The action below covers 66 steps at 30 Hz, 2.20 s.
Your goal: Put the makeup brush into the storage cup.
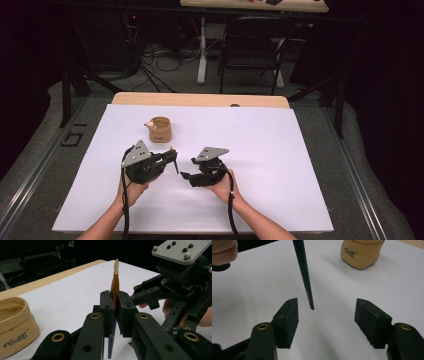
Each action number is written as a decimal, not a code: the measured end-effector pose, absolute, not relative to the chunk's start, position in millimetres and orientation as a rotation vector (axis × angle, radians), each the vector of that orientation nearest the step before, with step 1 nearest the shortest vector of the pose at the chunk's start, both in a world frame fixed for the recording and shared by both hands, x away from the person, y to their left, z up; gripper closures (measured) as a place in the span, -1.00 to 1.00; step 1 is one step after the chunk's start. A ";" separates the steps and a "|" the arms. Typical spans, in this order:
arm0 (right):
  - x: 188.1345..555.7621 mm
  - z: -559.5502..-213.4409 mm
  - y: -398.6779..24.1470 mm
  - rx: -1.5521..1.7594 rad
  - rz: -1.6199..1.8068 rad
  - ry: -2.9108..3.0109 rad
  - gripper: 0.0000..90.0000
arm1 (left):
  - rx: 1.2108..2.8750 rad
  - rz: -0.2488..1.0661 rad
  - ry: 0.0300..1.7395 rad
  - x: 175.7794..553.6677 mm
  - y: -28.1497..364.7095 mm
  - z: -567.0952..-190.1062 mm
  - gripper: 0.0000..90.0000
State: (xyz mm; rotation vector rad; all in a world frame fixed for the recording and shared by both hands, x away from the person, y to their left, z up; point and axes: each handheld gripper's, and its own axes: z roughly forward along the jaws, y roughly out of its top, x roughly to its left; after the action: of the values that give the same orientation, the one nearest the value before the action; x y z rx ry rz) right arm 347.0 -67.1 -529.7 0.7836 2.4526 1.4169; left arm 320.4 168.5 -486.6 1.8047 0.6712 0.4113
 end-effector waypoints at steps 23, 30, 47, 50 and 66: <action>349.6 -523.3 -104.9 0.802 1.350 2.421 -0.74 | 1.816 0.427 0.683 322.0 174.8 -487.5 0.86; 348.4 -521.0 -114.1 0.797 1.325 2.395 -0.83 | 1.813 0.433 0.695 322.7 177.7 -487.6 0.86; 343.8 -518.2 -130.1 0.790 1.302 2.342 -0.97 | 1.821 0.469 0.697 323.1 183.0 -486.2 0.86; 341.3 -518.7 -134.1 0.780 1.316 2.320 -1.00 | 1.826 0.473 0.694 323.8 184.2 -486.2 0.86; 325.9 -518.4 -161.8 0.767 1.342 2.240 -1.00 | 1.841 0.487 0.709 327.3 187.7 -486.7 0.86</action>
State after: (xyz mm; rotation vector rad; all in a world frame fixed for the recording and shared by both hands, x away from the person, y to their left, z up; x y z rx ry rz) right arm 325.9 -161.8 -518.4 0.7669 2.2401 1.3419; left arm 327.3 187.7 -486.7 1.8406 0.7089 0.4872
